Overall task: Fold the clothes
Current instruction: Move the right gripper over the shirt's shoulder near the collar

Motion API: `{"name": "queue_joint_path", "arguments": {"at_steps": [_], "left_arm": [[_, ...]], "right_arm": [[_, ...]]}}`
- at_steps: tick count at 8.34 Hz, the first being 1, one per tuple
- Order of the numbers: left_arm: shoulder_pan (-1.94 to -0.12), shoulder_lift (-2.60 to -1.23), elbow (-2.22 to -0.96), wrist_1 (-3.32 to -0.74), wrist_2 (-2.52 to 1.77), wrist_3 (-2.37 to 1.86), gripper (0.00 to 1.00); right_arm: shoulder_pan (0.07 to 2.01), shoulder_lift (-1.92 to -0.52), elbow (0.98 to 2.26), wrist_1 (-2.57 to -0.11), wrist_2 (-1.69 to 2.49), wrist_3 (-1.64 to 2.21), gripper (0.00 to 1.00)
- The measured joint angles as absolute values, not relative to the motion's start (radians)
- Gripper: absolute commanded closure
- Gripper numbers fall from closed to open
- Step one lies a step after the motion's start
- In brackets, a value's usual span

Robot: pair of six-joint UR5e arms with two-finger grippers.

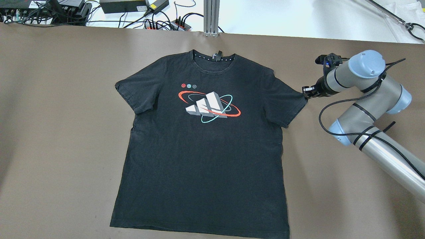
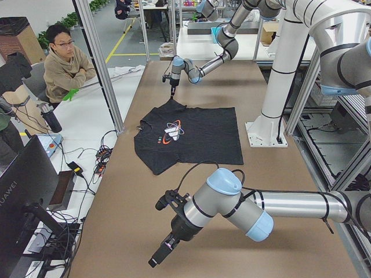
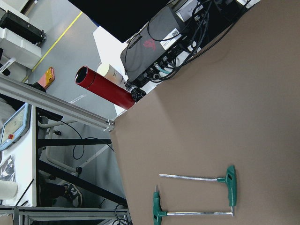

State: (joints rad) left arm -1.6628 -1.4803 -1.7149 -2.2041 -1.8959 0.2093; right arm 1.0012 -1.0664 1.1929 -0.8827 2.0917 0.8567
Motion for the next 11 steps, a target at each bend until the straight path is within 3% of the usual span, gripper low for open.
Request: {"name": "queue_joint_path", "arguments": {"at_steps": [4, 11], "left_arm": [[-1.645, -1.481, -1.713, -2.204, -1.894, 0.195, 0.00], [-1.631, -1.488, -1.710, -2.203, -1.890, 0.181, 0.00]], "right_arm": [[0.960, -1.031, 1.335, -0.914, 2.090, 1.010, 1.00], [0.844, -0.864, 1.320, -1.050, 1.938, 1.163, 1.00]]}}
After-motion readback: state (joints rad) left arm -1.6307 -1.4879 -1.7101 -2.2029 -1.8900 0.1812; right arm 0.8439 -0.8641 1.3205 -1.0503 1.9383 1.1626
